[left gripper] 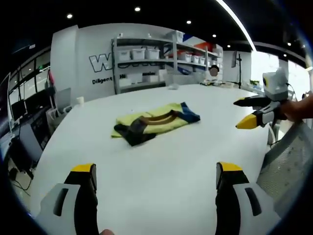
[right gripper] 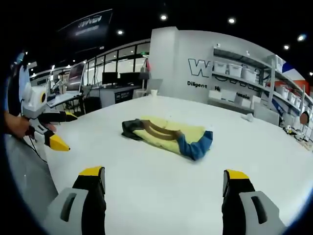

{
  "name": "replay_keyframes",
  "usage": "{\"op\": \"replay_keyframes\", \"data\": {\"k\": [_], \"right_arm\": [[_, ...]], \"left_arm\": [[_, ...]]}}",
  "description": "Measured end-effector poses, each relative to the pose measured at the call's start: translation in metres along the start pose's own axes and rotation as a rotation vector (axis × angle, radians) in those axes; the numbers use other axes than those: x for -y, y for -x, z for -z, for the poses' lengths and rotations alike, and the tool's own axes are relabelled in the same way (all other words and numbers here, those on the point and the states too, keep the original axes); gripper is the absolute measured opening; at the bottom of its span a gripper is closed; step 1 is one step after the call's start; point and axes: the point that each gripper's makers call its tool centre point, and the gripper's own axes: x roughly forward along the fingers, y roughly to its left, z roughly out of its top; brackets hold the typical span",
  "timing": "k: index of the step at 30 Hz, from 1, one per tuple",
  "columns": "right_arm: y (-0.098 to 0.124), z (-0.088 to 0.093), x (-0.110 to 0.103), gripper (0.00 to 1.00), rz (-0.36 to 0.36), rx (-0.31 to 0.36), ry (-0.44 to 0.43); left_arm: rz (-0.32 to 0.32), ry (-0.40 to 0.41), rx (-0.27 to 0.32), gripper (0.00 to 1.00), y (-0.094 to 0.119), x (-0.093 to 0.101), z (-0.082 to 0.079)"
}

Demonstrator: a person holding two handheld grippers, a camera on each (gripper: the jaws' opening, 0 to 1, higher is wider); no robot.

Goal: Fold the garment on the visible template until the final outline fits inside the template.

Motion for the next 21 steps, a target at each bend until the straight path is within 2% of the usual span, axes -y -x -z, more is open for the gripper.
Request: {"op": "replay_keyframes", "data": {"k": [21], "right_arm": [[0.0014, 0.0011, -0.0019, 0.99, -0.01, -0.006, -0.01]], "left_arm": [[-0.001, -0.003, -0.014, 0.99, -0.001, 0.0017, 0.0036]]}}
